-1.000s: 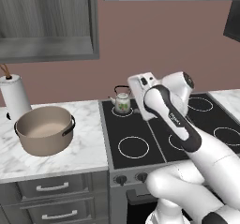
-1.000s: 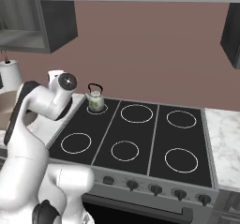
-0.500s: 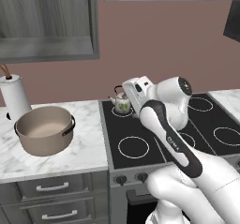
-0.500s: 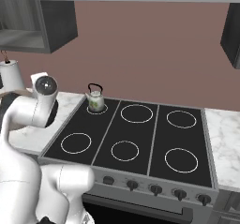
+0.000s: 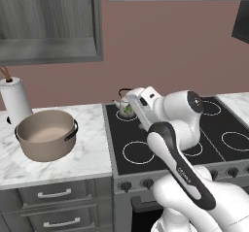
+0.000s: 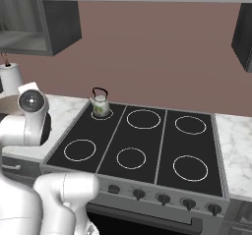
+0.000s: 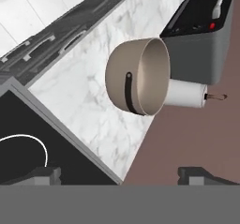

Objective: Pick the kettle from the cabinet and place it on a stove burner. Then pick the pot from the counter and place it on another stove burner. Finally, turn both burners on.

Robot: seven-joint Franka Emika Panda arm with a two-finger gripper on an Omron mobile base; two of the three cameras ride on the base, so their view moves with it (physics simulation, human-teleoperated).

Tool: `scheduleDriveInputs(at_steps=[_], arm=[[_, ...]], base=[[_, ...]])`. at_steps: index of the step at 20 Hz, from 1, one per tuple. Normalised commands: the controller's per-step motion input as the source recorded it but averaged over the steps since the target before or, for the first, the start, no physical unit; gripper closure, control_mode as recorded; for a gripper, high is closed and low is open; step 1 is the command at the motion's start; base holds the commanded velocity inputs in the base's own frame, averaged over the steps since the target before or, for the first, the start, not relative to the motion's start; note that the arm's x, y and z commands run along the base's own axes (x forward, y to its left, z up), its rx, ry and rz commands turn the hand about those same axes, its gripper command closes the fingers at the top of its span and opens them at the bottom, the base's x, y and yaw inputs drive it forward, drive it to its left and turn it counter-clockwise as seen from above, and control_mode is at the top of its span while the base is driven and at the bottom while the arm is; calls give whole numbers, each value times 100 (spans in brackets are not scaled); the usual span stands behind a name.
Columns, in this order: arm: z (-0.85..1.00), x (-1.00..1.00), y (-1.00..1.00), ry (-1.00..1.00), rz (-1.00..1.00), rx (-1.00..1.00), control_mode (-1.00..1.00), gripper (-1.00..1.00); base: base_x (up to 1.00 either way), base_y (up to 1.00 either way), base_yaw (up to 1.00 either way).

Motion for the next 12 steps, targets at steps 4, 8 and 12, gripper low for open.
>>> scheduleDriveInputs(at_steps=[4, 8, 12], arm=[[0, 0, 0, 0, 0, 0, -100, -100], [0, -3, 0, -1, 0, 0, -100, -100], [0, -26, 0, -10, 0, 0, -100, -100]], base=[[0, 0, 0], [0, 0, 0], [0, 0, 0]])
